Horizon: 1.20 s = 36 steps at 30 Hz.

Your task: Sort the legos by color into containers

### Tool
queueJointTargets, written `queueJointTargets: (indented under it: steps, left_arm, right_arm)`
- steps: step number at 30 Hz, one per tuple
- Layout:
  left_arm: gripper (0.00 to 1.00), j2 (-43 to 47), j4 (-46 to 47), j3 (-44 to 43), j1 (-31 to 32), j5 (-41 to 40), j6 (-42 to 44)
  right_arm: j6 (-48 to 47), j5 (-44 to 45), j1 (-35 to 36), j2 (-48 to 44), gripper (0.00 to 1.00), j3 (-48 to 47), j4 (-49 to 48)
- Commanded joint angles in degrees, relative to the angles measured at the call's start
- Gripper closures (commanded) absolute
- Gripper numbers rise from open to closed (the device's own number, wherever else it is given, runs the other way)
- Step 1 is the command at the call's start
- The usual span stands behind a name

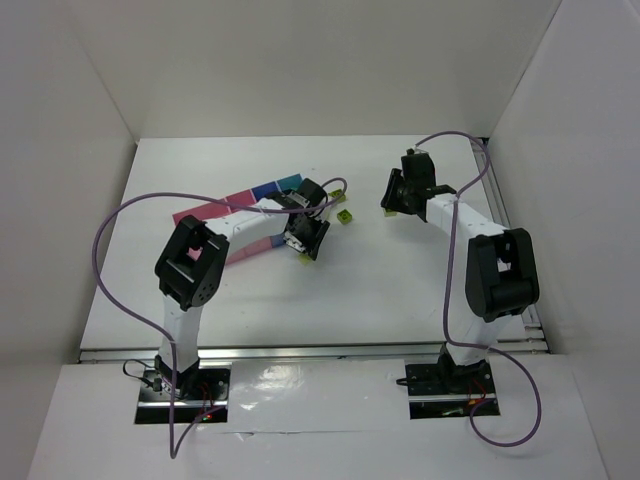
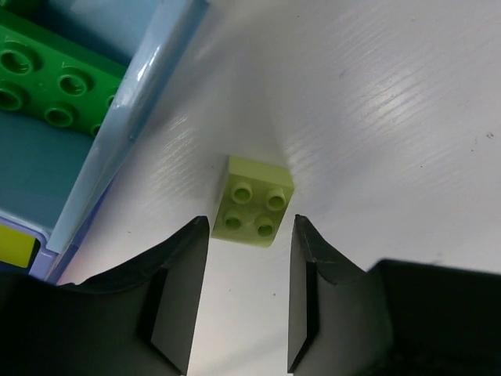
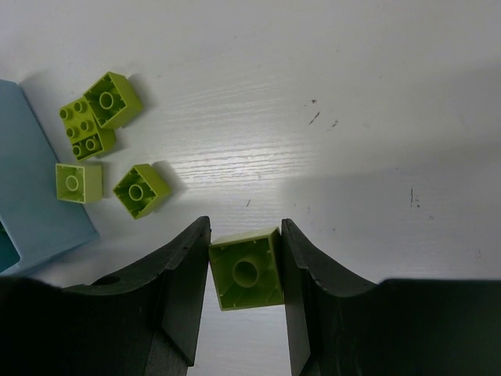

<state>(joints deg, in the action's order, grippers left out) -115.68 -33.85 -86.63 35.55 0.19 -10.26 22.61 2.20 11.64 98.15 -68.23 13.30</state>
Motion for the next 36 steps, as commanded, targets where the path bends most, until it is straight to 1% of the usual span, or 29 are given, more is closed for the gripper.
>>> queueJointTargets:
  steps: [1,6,7,8,9,12,15,16,19,20,22,24,25,26,27,28,30,31,32,33,34,35,36]
  left_arm:
    - [0.5,-1.5,0.9,0.0,0.0,1.0,1.0]
    - [0.5,-1.5,0.9,0.0,0.0,1.0,1.0]
    - [0.49,-1.5,0.9,-0.6,0.0,1.0,1.0]
    - [0.43,-1.5,0.4,-0.6,0.0,0.5,1.0]
    - [0.41,-1.5,0.4,-1.2,0.0,0.5,1.0]
    - [0.41,-2.5,0.4,-1.2,0.0,0.5,1.0]
    - [0.46,-3.2,-0.2,-1.7,0.0,1.8,1.0]
    - [0.55,-3.2,-1.0,-2.7,0.0,1.8,0.4]
    - [0.68,-1.5,-2.4,-4.1,0.0,1.1,0.4]
    - [0.76,0.7,-3.1,-5.2,0.0,0.1,-0.1]
    - [0.8,3.5,-4.8,-6.4,0.0,-2.0,-0.8]
    - [0.8,8.5,-5.4,-7.1,-2.1,-2.7,-1.9]
    - [0.8,10.3,-5.4,-6.5,-4.9,-3.3,-3.9]
    - [0.8,12.0,-6.0,-6.4,-6.8,-2.7,-4.8]
    - [0.82,15.2,-6.0,-4.8,-8.9,-0.4,-5.6]
    - [0.82,16.7,-6.0,-3.9,-13.3,0.6,-7.6]
    - [0.82,19.3,-6.0,-1.1,-17.7,2.1,-9.8]
    - [0.82,21.2,-6.0,-0.1,-21.7,2.1,-11.8]
    - [0.82,21.9,-6.0,0.8,-23.5,2.1,-12.7]
    - [0.82,22.6,-6.0,2.6,-26.6,0.2,-14.4]
    - [0.82,22.6,-6.5,3.5,-26.6,0.2,-14.4]
    - [0.82,22.6,-6.5,4.3,-29.5,0.2,-15.2]
    - [0.82,22.6,-7.2,5.5,-30.8,0.2,-15.8]
  right_arm:
    - [-0.7,0.9,-0.4,-2.1,0.88,-0.5,0.4]
    - [-0.7,0.9,-0.4,-2.1,0.88,-0.5,0.4]
    - [-0.7,0.9,-0.4,-2.1,0.88,-0.5,0.4]
    - [-0.7,0.9,-0.4,-2.1,0.88,-0.5,0.4]
    - [-0.7,0.9,-0.4,-2.1,0.88,-0.5,0.4]
    - [-0.7,0.9,-0.4,-2.1,0.88,-0.5,0.4]
    - [-0.7,0.9,-0.4,-2.1,0.88,-0.5,0.4]
    - [-0.7,0.9,-0.4,-2.1,0.88,-0.5,0.4]
    - [-0.7,0.9,-0.4,-2.1,0.88,-1.0,0.4]
    - [-0.7,0.9,-0.4,-2.1,0.88,-1.0,0.9]
    - [-0.7,0.4,-0.4,-2.6,0.88,-1.6,0.9]
    - [-0.7,-0.2,-0.4,-2.6,0.88,-1.6,0.9]
    - [-0.7,-0.2,-0.4,-2.6,0.88,-2.3,0.9]
    - [-0.7,-0.9,-0.4,-2.6,0.88,-2.3,0.9]
    - [-0.7,-0.9,-0.4,-2.6,0.88,-2.9,0.9]
    - [-1.2,-1.4,0.2,-2.6,0.88,-2.9,0.9]
    - [-1.3,-1.4,1.1,-2.6,0.88,-4.5,0.9]
    - [-1.9,-1.4,2.5,-2.6,0.88,-5.1,0.9]
    - [-1.9,-1.4,3.0,-2.6,0.88,-5.7,0.9]
    - [-1.9,-3.1,4.2,-2.6,0.88,-7.3,0.4]
    - [-2.4,-3.1,4.9,-2.0,0.87,-8.1,0.4]
    - [-2.4,-5.3,5.8,-2.0,0.87,-9.0,-0.5]
    - [-2.4,-6.3,6.7,-0.2,0.87,-10.1,-0.5]
